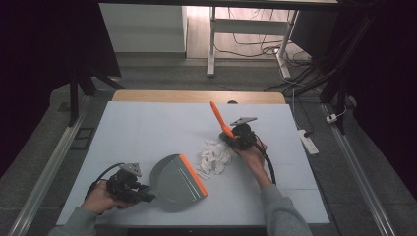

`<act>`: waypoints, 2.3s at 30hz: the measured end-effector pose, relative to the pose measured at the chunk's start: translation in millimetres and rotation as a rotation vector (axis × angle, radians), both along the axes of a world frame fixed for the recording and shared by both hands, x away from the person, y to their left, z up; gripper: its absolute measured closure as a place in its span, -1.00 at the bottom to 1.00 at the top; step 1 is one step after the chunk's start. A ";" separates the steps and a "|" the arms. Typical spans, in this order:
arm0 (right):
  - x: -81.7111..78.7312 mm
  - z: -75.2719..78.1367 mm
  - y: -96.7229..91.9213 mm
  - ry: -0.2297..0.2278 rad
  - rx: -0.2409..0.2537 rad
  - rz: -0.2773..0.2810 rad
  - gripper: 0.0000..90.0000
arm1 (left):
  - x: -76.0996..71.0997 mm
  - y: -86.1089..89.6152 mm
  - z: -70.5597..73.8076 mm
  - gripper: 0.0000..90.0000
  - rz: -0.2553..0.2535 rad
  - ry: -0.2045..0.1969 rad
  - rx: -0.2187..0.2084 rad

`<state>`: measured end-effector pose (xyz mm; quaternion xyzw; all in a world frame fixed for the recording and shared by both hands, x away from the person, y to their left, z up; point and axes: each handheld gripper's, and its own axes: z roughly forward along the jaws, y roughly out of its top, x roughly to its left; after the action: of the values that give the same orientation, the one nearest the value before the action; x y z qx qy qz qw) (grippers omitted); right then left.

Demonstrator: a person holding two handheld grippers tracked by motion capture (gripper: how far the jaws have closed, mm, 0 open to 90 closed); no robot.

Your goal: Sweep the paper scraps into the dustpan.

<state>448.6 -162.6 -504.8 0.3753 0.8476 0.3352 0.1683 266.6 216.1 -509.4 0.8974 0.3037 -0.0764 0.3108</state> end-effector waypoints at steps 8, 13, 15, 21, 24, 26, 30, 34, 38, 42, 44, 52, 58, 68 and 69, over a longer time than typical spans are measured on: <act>-3.5 -0.1 4.9 0.003 -0.009 0.014 0.70 | 1.0 -0.1 -0.5 0.37 -0.004 0.000 -0.003; -6.7 -0.3 8.5 0.001 -0.015 0.026 0.70 | 0.7 -0.3 -0.4 0.37 0.001 0.003 -0.003; -8.6 0.0 9.3 0.002 -0.018 0.034 0.70 | 0.7 -0.2 -0.3 0.37 0.002 0.003 -0.003; -14.2 0.1 14.5 0.011 -0.016 0.063 0.70 | 1.2 0.0 -0.5 0.37 0.006 0.004 -0.005; -16.7 0.0 18.8 0.010 -0.022 0.075 0.70 | 1.1 -0.3 -0.4 0.37 0.006 0.004 -0.005; -17.8 -0.1 21.3 0.008 -0.022 0.083 0.70 | 1.2 -0.6 -0.4 0.37 0.006 0.004 -0.004; -19.7 -0.4 25.2 0.007 -0.023 0.094 0.70 | 1.3 -0.7 -0.5 0.37 0.005 0.005 -0.005; -22.3 -0.6 29.6 0.008 -0.024 0.107 0.70 | 1.3 -1.0 -0.6 0.37 0.005 0.005 -0.004; -25.5 -0.9 34.9 0.006 -0.028 0.127 0.70 | 1.4 -1.1 -0.7 0.37 0.005 0.006 -0.005; -29.5 -1.1 40.2 0.011 -0.026 0.143 0.70 | 1.5 -1.0 -0.8 0.37 0.005 0.006 -0.006; -31.4 -1.1 42.3 0.014 -0.021 0.151 0.70 | 1.6 -1.0 -0.8 0.37 0.005 0.006 -0.006; -39.1 -1.5 50.8 0.013 -0.028 0.177 0.70 | 1.7 -1.2 -0.8 0.37 0.005 0.007 -0.006; -44.7 -1.6 56.9 0.023 -0.019 0.202 0.70 | 1.7 -1.3 -0.9 0.37 0.006 0.007 -0.006; -55.7 -2.2 70.1 0.024 -0.023 0.243 0.70 | 1.6 -1.5 -0.7 0.37 0.006 0.007 -0.006; -56.9 -2.4 71.5 0.024 -0.026 0.250 0.70 | 1.6 -1.5 -0.7 0.37 0.007 0.007 -0.006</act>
<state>391.8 -91.1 -507.2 0.2684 0.8940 0.3381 0.1198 268.3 214.6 -510.1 0.8952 0.3075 -0.0792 0.3127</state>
